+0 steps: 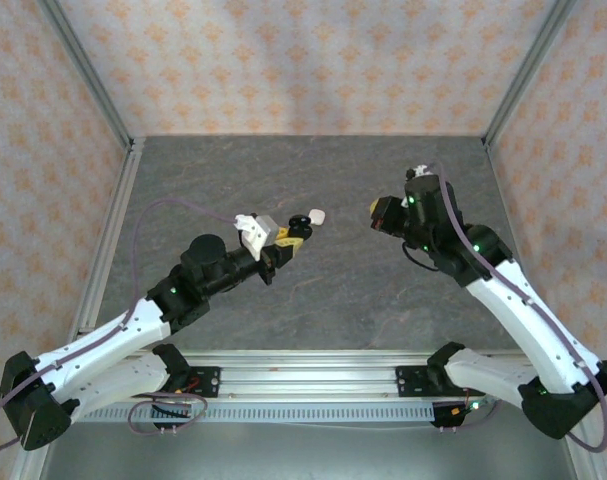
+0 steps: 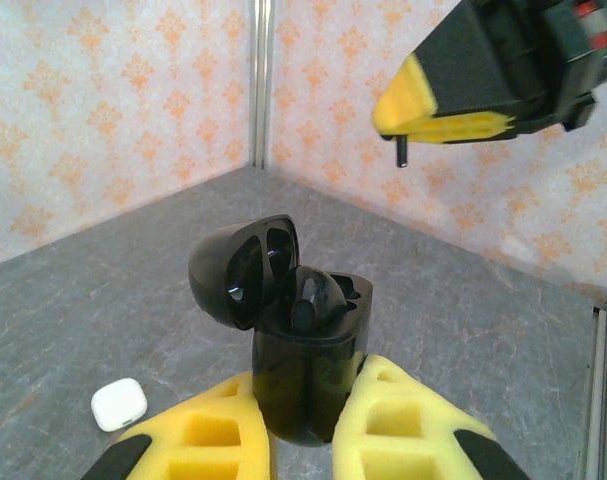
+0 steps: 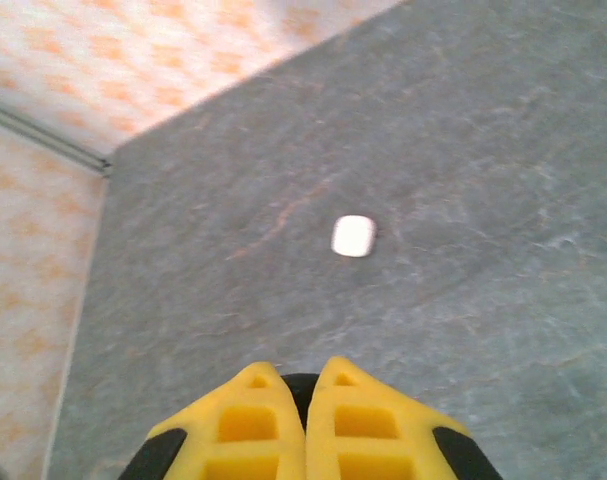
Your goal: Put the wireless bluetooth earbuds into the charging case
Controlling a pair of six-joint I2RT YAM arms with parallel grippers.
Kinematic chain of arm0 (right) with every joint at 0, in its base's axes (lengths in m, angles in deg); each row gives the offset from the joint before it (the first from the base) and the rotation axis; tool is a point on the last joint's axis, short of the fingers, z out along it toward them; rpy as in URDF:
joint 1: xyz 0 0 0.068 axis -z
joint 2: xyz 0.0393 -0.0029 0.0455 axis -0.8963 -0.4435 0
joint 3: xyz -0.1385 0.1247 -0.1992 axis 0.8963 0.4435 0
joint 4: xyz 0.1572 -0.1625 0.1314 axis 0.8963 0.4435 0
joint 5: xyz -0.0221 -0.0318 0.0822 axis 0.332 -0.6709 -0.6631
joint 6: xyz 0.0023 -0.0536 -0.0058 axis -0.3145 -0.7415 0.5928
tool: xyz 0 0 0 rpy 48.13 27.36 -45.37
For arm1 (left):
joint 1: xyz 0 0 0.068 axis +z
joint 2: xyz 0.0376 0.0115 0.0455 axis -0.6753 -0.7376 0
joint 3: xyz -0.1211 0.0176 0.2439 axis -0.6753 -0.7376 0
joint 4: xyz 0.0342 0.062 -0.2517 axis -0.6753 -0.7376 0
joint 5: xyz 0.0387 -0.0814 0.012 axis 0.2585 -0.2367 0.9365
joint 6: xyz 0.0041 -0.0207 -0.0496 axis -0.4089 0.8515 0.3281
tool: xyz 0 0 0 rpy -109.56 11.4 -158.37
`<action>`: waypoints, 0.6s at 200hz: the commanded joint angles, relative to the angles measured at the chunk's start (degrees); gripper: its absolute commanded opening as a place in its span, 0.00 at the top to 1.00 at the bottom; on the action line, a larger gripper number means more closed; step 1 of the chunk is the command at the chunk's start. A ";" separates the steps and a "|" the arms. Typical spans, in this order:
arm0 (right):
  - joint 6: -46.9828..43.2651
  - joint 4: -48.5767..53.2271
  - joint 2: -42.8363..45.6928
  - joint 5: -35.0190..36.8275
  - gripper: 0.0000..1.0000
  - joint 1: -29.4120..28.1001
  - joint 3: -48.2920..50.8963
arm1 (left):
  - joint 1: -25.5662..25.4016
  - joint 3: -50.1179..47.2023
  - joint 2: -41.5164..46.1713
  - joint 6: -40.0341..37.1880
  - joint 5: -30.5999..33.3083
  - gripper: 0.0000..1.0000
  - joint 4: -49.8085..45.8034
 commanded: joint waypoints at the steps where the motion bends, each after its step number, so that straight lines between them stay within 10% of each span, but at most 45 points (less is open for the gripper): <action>1: 2.16 -3.70 0.78 4.98 0.93 -4.89 -0.19 | 0.14 1.44 1.05 0.16 -0.64 1.00 3.46; 120: -1.55 -20.41 -3.27 5.16 0.93 -19.56 -2.67 | 0.14 0.18 3.22 1.96 1.77 1.00 3.53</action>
